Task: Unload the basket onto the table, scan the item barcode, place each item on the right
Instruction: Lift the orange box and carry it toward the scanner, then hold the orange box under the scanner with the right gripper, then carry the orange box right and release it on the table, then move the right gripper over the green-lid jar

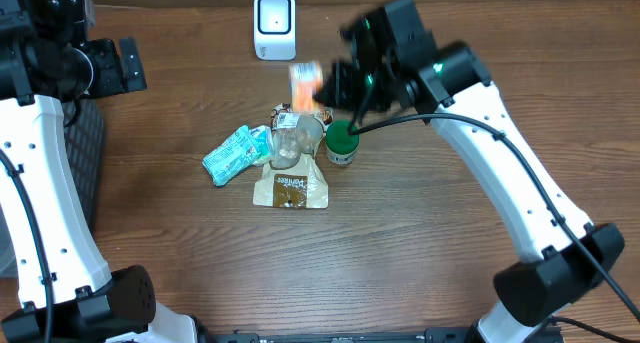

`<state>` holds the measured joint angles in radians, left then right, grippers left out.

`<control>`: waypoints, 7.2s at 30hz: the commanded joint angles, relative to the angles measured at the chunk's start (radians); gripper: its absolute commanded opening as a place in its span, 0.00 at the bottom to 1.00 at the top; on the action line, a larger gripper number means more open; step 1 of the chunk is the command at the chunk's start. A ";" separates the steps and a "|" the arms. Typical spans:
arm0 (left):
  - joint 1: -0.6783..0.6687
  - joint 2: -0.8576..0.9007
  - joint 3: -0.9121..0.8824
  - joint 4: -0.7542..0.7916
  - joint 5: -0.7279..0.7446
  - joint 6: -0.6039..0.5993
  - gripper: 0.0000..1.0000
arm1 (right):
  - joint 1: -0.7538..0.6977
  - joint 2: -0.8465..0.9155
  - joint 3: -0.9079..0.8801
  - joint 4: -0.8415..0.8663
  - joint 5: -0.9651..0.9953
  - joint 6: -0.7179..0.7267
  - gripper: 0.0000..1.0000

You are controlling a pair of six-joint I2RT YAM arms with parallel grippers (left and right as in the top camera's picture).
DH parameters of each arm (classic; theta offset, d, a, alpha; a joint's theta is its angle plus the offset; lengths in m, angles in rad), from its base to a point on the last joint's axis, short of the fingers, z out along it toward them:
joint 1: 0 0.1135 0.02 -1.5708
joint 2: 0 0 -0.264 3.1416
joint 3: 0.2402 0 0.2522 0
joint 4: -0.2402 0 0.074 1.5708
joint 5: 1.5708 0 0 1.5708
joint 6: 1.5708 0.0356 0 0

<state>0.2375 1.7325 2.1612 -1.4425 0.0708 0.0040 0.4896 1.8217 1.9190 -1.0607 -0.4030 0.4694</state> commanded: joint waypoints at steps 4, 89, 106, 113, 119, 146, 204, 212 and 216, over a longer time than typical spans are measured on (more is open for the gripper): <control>-0.002 -0.011 0.020 0.003 -0.003 0.019 1.00 | 0.108 0.190 0.352 0.022 0.664 -0.173 0.04; -0.010 -0.010 0.020 0.003 -0.003 0.019 1.00 | -0.469 0.077 0.050 -0.304 0.160 -0.222 0.04; -0.010 -0.010 0.020 0.003 -0.003 0.019 1.00 | -0.631 0.080 -0.519 0.152 0.076 -0.203 0.04; -0.010 -0.010 0.020 0.003 -0.003 0.019 0.99 | -0.649 0.097 -0.563 0.201 0.087 -0.198 0.04; -0.010 -0.010 0.020 0.003 -0.003 0.019 0.99 | -0.675 0.108 -0.574 0.220 0.089 -0.176 0.04; -0.010 -0.010 0.020 0.003 -0.003 0.019 1.00 | -0.703 0.108 -0.525 0.157 0.222 -0.121 0.58; -0.009 -0.010 0.020 0.003 -0.003 0.019 1.00 | -0.031 0.272 -0.231 0.098 0.216 -0.909 0.75; -0.009 -0.010 0.020 0.003 -0.003 0.019 1.00 | -0.033 0.272 -0.231 0.098 0.231 -0.746 0.52; -0.009 -0.009 0.020 0.003 -0.003 0.019 1.00 | -0.033 0.272 -0.231 0.095 0.239 -0.617 0.52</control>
<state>0.2356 1.7325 2.1624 -1.4433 0.0704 0.0040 0.4587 2.0975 1.6756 -0.9577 -0.1749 -0.2905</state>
